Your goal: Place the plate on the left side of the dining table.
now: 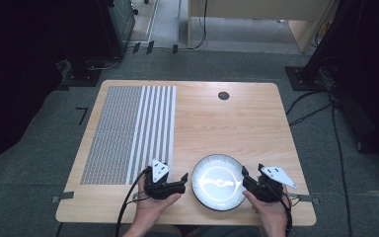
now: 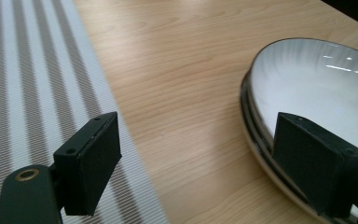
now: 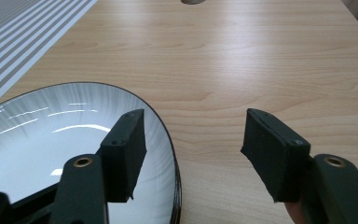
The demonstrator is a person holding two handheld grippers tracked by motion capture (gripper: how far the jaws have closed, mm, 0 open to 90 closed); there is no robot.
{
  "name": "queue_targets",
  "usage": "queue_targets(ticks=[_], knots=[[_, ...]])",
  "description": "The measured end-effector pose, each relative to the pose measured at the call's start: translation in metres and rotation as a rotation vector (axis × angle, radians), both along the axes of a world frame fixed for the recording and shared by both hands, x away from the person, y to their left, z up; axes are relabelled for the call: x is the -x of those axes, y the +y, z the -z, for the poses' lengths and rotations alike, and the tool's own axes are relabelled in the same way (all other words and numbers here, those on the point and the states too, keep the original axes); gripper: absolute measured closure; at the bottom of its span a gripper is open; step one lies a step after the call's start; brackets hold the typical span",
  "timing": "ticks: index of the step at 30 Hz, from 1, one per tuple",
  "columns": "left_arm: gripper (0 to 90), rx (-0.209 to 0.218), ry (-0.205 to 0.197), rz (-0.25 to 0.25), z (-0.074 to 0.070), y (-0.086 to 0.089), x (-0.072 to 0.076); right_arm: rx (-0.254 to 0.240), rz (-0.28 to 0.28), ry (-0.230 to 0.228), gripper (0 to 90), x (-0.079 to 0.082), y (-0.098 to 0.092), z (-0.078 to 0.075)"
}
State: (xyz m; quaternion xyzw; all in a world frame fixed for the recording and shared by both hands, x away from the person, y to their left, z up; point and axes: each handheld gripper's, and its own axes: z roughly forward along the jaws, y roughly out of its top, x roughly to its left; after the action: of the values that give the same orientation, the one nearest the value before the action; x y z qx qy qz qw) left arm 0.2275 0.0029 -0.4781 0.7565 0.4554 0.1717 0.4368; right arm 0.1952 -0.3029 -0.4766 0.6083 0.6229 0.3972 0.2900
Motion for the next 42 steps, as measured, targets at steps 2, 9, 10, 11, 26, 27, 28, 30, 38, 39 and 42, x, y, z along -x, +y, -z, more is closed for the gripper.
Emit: queue_targets(ticks=[2, 9, 10, 11, 26, 27, 28, 30, 38, 39, 42], knots=[[17.1, -0.002, -0.002, 0.005, 0.000, -0.004, 0.000, 0.004, -0.004, 0.004, 43.7, 0.000, 0.001, 0.000], [23.4, 0.021, 0.005, 0.043, 0.000, -0.022, 0.000, -0.051, -0.023, -0.007, 55.7, 0.001, 0.002, 0.002], [24.0, 0.024, 0.005, 0.049, 0.000, -0.025, 0.001, -0.062, -0.020, -0.014, 57.7, 0.002, 0.002, 0.002], [24.8, 0.022, 0.004, 0.056, 0.000, -0.026, 0.001, -0.070, -0.022, -0.017, 59.0, 0.002, 0.002, 0.003], [49.1, 0.015, 0.019, 0.101, 0.009, -0.042, 0.009, -0.117, -0.071, 0.070, 80.5, 0.002, 0.008, 0.009], [51.1, 0.015, 0.019, 0.101, 0.009, -0.042, 0.009, -0.117, -0.071, 0.070, 80.5, 0.002, 0.008, 0.009], [51.1, 0.012, 0.020, 0.101, 0.009, -0.042, 0.008, -0.122, -0.077, 0.075, 80.7, 0.001, 0.007, 0.009], [52.5, 0.016, 0.022, 0.106, 0.009, -0.040, 0.007, -0.122, -0.078, 0.084, 78.7, 0.001, 0.008, 0.010], [59.6, 0.012, 0.011, 0.104, 0.008, -0.038, 0.007, -0.121, -0.015, 0.037, 78.0, 0.003, 0.000, 0.008], [61.3, 0.013, 0.009, 0.104, 0.007, -0.037, 0.007, -0.133, -0.013, 0.046, 78.1, 0.003, -0.003, 0.008], [65.6, 0.013, 0.011, 0.106, 0.007, -0.035, 0.005, -0.178, -0.024, 0.087, 78.1, 0.002, -0.007, 0.011]])
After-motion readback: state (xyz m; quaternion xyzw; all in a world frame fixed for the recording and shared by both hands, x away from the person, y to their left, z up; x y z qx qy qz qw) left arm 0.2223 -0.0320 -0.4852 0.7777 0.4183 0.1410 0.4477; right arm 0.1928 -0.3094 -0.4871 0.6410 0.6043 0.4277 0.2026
